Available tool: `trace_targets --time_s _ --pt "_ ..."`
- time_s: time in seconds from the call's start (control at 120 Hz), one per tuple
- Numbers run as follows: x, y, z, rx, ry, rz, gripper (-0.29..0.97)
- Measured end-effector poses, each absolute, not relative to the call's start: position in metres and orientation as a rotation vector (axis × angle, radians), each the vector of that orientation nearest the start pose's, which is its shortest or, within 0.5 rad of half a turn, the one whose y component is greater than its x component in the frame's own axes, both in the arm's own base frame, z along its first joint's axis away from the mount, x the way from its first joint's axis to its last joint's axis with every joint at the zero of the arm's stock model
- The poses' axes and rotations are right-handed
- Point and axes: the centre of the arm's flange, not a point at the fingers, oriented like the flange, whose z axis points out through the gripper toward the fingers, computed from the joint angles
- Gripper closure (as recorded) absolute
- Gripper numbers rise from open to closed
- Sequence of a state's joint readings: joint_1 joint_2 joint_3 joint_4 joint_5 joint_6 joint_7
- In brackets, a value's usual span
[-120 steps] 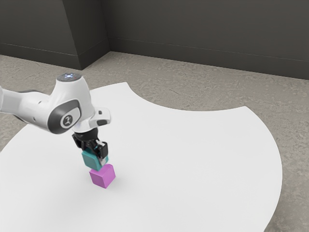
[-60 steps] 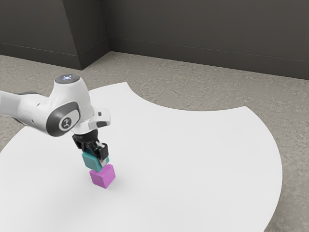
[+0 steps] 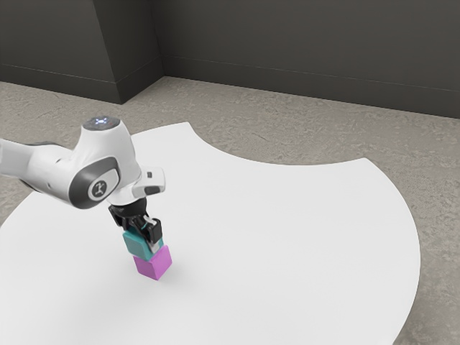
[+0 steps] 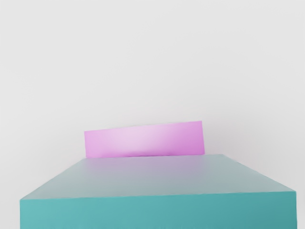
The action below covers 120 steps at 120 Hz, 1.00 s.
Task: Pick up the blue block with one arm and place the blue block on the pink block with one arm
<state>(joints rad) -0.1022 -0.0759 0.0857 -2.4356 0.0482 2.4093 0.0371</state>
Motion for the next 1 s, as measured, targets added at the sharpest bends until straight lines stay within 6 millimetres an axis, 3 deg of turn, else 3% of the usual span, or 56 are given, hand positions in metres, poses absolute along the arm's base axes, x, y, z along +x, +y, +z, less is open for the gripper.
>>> trace_targets --time_s 0.442,0.675,1.0 --pt "0.4832 -0.0072 0.3367 -3.12 0.117 -0.105 0.36" --pt "0.4834 -0.0076 0.3351 -3.137 0.11 -0.102 0.13" --pt "0.4831 -0.0072 0.3355 -3.138 0.128 -0.1 0.03"
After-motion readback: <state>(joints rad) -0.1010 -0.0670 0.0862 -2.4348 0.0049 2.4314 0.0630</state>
